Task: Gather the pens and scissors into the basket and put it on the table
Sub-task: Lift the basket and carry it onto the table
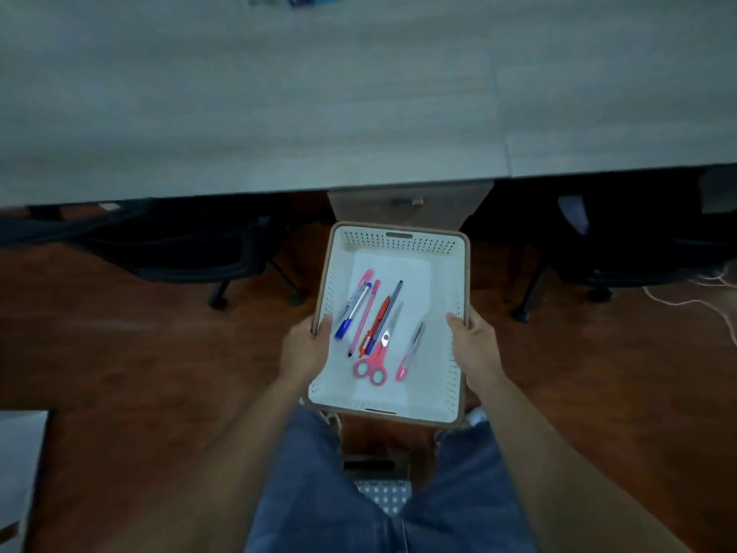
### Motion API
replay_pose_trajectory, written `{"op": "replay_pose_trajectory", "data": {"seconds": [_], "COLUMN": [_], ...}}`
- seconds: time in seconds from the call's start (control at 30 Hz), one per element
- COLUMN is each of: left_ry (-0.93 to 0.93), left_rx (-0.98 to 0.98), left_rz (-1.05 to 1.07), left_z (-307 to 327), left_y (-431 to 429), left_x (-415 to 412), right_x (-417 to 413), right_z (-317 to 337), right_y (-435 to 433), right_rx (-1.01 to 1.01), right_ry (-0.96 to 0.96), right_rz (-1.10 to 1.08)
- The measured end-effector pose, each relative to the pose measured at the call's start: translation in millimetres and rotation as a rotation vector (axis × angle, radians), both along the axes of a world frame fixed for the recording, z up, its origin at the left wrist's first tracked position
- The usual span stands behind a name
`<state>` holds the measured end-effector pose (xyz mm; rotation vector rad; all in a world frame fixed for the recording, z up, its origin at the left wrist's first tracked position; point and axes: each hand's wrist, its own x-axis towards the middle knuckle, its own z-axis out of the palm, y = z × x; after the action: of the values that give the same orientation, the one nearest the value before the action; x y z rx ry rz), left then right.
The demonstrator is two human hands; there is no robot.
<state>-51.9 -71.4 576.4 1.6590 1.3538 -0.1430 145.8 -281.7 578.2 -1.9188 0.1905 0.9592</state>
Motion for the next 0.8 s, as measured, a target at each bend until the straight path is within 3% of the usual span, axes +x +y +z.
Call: {"op": "replay_pose_trajectory", "data": {"seconds": [0.27,0.57,0.8], "left_ry": [-0.059,-0.091,-0.079], "left_rx": [0.021,0.157,0.179], "left_rz": [0.008,0.056,0.017], "left_z": [153,220,230], "left_y": [10,48,85], "left_x": [-2,32,67], "right_x": [16,58,92], "right_z": [152,208,223], "right_y": [20,57,87], "right_rx": [0.096,0.149,0.132], "right_ry": [-0.039,-0.054,-0.096], "right_rz": [0.069,0.183,0.179]}}
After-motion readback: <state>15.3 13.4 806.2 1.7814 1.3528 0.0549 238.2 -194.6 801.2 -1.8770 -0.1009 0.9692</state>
